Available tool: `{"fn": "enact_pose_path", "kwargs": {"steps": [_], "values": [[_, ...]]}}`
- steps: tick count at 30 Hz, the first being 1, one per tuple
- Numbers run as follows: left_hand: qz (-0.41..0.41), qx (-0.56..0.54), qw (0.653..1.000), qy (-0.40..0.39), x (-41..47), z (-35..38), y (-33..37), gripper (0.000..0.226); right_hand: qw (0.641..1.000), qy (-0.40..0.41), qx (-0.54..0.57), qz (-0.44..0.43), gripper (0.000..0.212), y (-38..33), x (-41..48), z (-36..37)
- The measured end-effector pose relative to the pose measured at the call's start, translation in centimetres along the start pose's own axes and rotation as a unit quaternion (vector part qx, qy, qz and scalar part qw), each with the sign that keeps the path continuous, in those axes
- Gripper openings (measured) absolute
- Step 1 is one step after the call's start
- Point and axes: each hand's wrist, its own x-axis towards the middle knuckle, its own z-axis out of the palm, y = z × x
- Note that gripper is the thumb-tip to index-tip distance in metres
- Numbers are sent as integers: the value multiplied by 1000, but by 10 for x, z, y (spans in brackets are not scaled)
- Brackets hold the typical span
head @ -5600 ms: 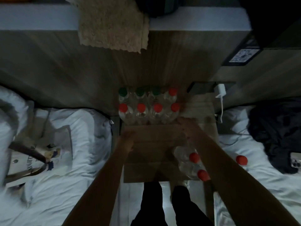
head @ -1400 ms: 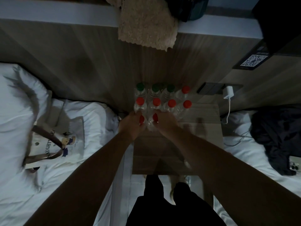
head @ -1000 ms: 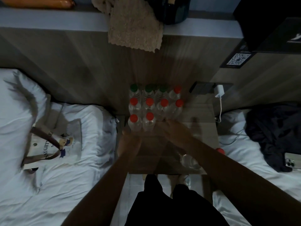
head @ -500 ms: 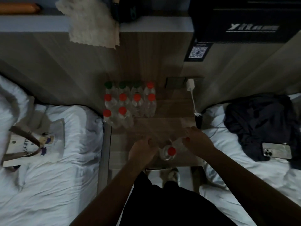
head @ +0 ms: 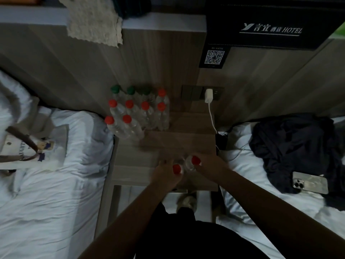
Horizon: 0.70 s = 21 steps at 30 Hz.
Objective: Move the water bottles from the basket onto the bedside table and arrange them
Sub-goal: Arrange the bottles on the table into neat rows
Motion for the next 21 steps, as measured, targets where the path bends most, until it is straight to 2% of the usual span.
{"fn": "enact_pose_path", "kwargs": {"steps": [3, 12, 17, 21], "values": [[-18, 9, 1000, 12, 2, 8, 5, 58, 999, -6, -15, -35, 42, 0, 0, -6], [-47, 39, 997, 42, 10, 13, 12, 46, 998, 11, 5, -57, 29, 4, 7, -1], [-45, -76, 995, 56, 8, 8, 0, 38, 997, -13, 44, -59, 27, 2, 11, -2], [-46, -223, 972, 60, 12, -6, -15, 31, 998, 2, 55, -26, 31, -9, 13, -4]]}}
